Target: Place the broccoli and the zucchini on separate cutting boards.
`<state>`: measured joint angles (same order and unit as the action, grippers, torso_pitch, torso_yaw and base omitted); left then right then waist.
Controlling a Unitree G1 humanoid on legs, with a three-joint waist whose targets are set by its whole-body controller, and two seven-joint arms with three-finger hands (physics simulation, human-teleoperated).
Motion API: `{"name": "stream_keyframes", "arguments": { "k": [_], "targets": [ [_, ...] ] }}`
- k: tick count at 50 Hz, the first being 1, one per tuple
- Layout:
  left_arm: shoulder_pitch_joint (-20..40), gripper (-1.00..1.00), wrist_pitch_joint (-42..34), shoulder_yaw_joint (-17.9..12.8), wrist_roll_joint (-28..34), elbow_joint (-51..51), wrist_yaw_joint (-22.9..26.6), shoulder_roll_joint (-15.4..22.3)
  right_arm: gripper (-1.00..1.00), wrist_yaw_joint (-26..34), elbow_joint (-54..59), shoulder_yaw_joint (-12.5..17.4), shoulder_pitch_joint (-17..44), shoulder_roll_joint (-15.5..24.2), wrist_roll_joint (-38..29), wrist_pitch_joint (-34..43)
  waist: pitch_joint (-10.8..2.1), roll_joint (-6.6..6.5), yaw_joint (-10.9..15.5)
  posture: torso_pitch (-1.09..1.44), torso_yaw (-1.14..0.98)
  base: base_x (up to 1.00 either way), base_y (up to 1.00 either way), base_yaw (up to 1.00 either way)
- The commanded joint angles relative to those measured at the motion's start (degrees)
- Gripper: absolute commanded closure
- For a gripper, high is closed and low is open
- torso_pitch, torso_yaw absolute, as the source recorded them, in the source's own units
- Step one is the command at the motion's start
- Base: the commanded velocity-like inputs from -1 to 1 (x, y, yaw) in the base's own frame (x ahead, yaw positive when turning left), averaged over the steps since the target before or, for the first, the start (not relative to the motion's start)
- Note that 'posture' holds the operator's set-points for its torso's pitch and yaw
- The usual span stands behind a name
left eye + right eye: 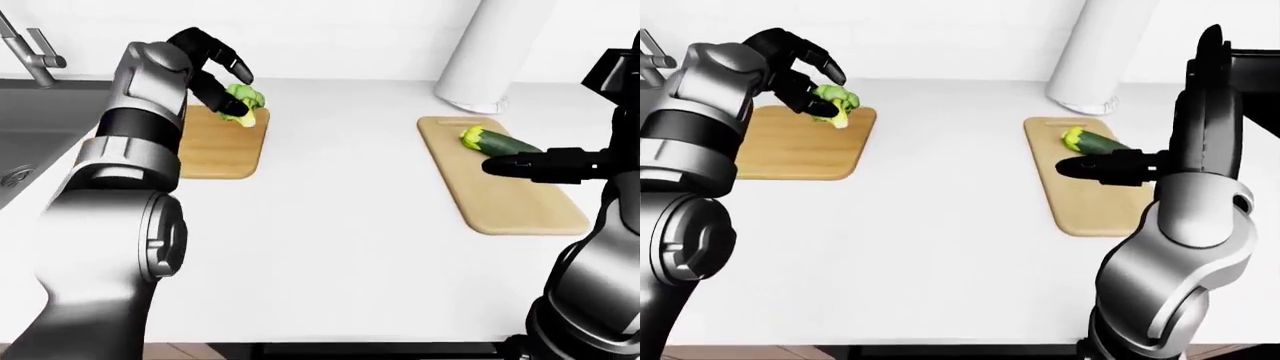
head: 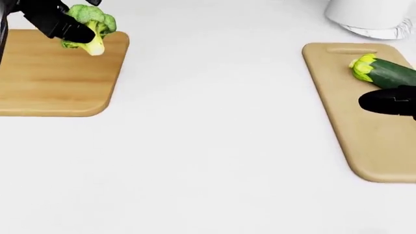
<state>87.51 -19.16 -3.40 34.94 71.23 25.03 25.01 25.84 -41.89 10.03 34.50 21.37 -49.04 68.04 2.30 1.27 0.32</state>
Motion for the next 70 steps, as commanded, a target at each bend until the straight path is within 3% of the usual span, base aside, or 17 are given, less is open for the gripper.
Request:
{"name": "stream_keyframes", "arguments": {
  "k": [1,11,31,50,56,70],
  "targets": [
    [2.5,0.95,0.8,-0.4,0.2,-2.0,-2.2,1.2,-1.00,-0.2,-1.1,0.7,1.6,0.8,-0.8,-1.5,-1.70,0.04,0.0,0.00,0.00,0.00,0.00,0.00],
    [1.0,1.00,0.2,-0.5,1.8,0.0,-8.1,2.9,-1.00,0.1,-1.2,0.8,1.4,0.2,-1.5,-2.0,-1.80,-0.19,-0.1,0.00,0.00,0.00,0.00,0.00],
    [-1.7,1.00,2.2,-1.8,1.3,2.1,-20.0,2.3,-1.00,-1.4,-1.0,1.3,-0.3,-1.2,-0.8,-3.8,-2.25,-0.43,-0.2,0.00,0.00,0.00,0.00,0.00],
    [-5.2,1.00,3.9,-1.7,1.5,3.2,-25.6,1.3,-1.00,-2.8,-0.9,1.3,-1.3,-1.6,0.4,-4.4,-2.44,-0.68,-0.4,0.00,0.00,0.00,0.00,0.00],
    [-5.6,0.88,4.1,-1.6,1.6,3.2,-26.0,1.0,-1.00,-2.9,-1.1,1.3,-1.5,-1.5,0.7,-4.3,-2.46,-0.69,-0.4,0.00,0.00,0.00,0.00,0.00],
    [-6.5,0.36,4.2,-1.6,1.8,3.3,-26.6,0.9,-1.00,-2.9,-0.9,1.2,-1.2,-1.2,0.6,-4.1,-2.45,-0.77,-0.3,0.00,0.00,0.00,0.00,0.00]
  ]
}}
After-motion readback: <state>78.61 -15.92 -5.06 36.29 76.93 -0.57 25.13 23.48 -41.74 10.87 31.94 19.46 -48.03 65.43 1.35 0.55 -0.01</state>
